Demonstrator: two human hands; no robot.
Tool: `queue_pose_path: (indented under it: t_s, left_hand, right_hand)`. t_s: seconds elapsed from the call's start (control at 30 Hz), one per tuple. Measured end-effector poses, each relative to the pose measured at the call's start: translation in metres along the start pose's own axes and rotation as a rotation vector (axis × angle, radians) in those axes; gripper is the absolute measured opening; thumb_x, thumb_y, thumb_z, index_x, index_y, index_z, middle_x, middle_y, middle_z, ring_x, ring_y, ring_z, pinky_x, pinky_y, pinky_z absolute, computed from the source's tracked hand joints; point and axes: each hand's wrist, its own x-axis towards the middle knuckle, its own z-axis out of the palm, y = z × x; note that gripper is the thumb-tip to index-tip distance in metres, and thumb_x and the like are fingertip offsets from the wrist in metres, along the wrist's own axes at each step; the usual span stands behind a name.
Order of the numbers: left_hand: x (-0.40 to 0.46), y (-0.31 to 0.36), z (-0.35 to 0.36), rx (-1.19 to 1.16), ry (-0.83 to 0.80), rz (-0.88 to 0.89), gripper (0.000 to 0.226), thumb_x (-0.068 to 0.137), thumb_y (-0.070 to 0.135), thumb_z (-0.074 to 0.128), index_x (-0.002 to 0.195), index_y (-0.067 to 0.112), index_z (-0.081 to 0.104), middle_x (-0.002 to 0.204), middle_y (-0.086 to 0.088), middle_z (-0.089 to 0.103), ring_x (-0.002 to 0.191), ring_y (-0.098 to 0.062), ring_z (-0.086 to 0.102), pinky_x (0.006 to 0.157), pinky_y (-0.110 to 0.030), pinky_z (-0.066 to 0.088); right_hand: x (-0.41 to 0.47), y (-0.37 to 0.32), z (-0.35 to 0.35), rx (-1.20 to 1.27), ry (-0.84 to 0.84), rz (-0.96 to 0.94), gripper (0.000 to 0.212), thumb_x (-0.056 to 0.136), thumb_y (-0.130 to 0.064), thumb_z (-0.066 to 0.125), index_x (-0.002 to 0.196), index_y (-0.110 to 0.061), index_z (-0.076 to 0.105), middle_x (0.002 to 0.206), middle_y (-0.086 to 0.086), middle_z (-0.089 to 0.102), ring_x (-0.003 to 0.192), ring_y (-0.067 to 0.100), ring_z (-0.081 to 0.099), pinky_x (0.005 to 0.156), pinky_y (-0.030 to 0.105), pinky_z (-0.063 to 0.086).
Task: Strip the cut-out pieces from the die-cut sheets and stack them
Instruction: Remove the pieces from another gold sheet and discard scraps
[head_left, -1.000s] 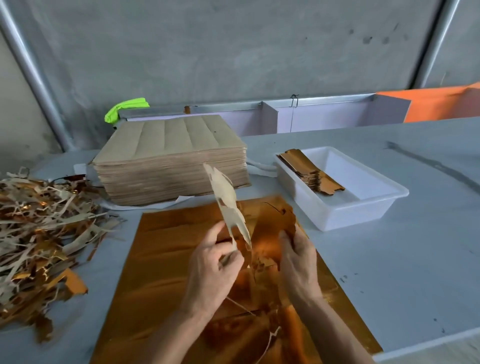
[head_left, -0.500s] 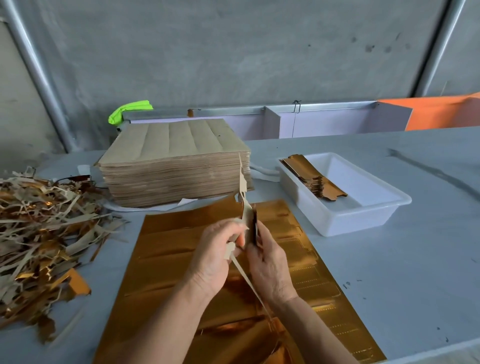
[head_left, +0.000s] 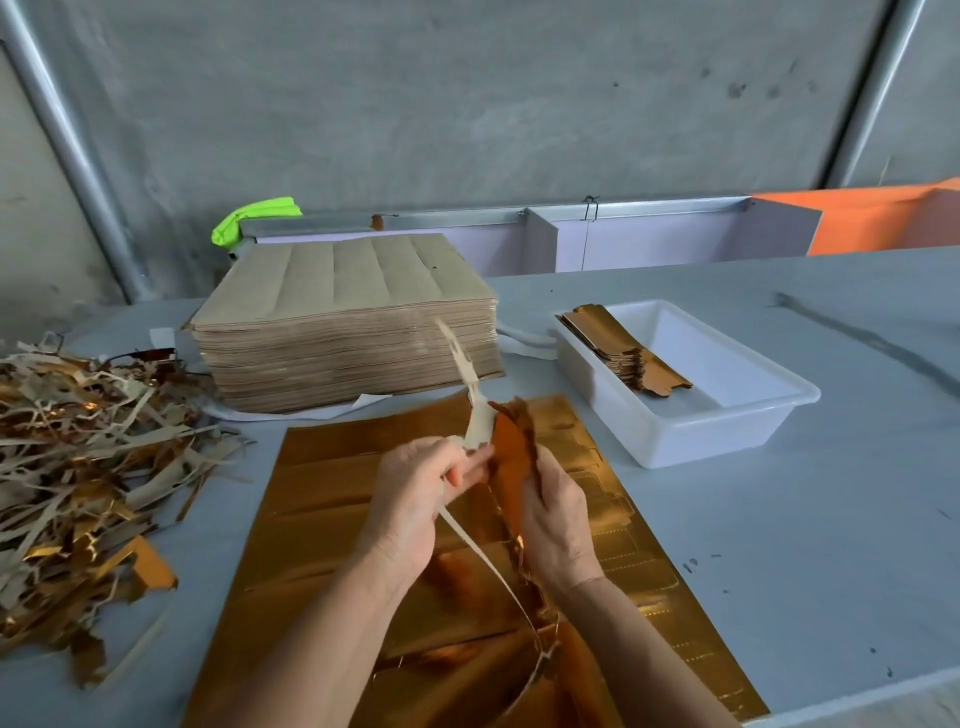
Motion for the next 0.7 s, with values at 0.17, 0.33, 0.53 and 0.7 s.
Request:
queue_pose_path:
  t_s: [0.17,0.33,0.53,0.7]
  left_hand:
    - [0.013,0.003,-0.008,-0.318,0.305,0.028,0.024,0.084,-0.011,0.051,0.064,0.002,0.055,0.089,-0.016,0.073,0.087,-0.027,0.071,0.083,-0.037,0.055]
    - [0.024,0.007,-0.010,-0.258,0.407,0.075,0.018,0.085,-0.012,0.051,0.085,0.006,0.052,0.078,-0.012,0.066,0.056,-0.014,0.060,0.073,-0.034,0.059]
    - [0.032,-0.010,-0.010,0.410,0.221,0.073,0.016,0.087,0.030,0.060,0.082,0.017,0.068,0.066,0.005,0.054,0.060,-0.008,0.045,0.051,-0.020,0.033]
    - [0.032,-0.031,-0.009,0.845,0.126,0.222,0.024,0.085,0.039,0.065,0.066,0.024,0.064,0.058,0.012,0.059,0.055,-0.006,0.053,0.053,-0.018,0.044]
  right_hand:
    - [0.004,0.004,-0.016,0.353,0.141,0.498,0.019,0.101,-0.022,0.039,0.096,-0.012,0.055,0.085,0.010,0.061,0.074,0.031,0.060,0.073,0.047,0.055]
    - [-0.001,0.003,-0.022,0.375,0.194,0.615,0.011,0.100,-0.032,0.042,0.109,-0.026,0.045,0.091,0.001,0.061,0.077,0.028,0.068,0.044,0.023,0.053]
    - [-0.008,-0.006,-0.020,0.338,0.124,0.579,0.013,0.100,-0.034,0.041,0.100,-0.029,0.053,0.093,0.001,0.063,0.081,0.022,0.066,0.064,0.031,0.056]
    - [-0.013,-0.004,-0.018,0.372,0.050,0.562,0.011,0.099,-0.033,0.042,0.096,-0.031,0.053,0.094,0.009,0.067,0.086,0.029,0.068,0.078,0.040,0.058]
